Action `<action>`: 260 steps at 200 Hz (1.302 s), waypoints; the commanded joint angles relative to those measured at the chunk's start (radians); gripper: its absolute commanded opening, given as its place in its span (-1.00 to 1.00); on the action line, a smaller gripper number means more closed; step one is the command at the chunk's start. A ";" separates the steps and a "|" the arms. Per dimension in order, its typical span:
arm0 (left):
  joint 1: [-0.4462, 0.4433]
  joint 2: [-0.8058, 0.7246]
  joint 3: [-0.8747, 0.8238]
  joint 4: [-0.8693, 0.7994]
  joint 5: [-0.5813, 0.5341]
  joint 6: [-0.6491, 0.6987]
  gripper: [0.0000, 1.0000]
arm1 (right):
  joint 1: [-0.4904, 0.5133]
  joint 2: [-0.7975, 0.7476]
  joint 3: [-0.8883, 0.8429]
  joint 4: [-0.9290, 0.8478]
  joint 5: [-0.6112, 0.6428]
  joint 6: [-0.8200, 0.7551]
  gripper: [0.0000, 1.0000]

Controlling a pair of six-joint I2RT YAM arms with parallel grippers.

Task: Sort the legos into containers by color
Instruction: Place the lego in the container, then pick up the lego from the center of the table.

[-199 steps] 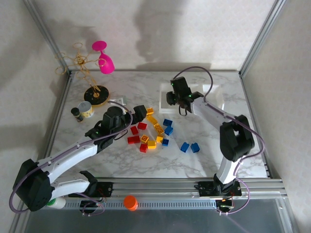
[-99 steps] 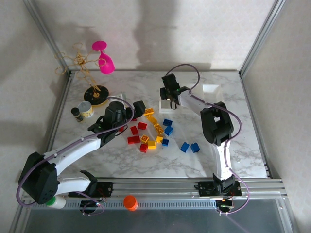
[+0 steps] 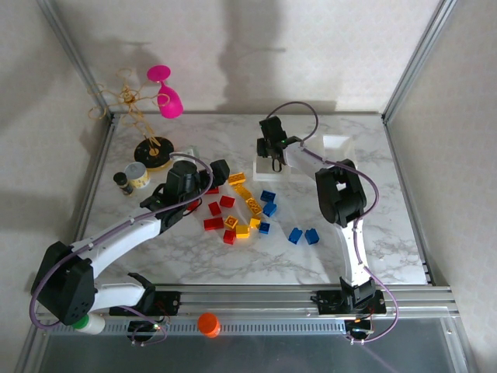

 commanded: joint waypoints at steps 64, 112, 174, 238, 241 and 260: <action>0.009 -0.053 0.020 -0.002 0.027 0.015 0.99 | 0.001 -0.135 -0.052 0.013 -0.002 0.009 -0.16; 0.005 -0.089 0.009 -0.023 0.067 -0.002 0.99 | 0.003 -0.317 -0.218 0.041 -0.064 0.029 -0.19; -0.026 -0.171 -0.058 -0.088 0.087 -0.053 0.99 | 0.047 -0.565 -0.507 0.000 -0.090 0.084 -0.03; -0.077 -0.262 -0.150 -0.126 0.081 -0.112 0.99 | 0.148 -0.692 -0.749 -0.020 -0.049 0.225 0.13; -0.080 -0.265 -0.152 -0.128 0.076 -0.112 0.99 | 0.154 -0.693 -0.754 -0.021 -0.044 0.234 0.14; -0.093 -0.278 -0.168 -0.128 0.058 -0.121 0.99 | 0.182 -0.696 -0.784 -0.028 -0.012 0.321 0.24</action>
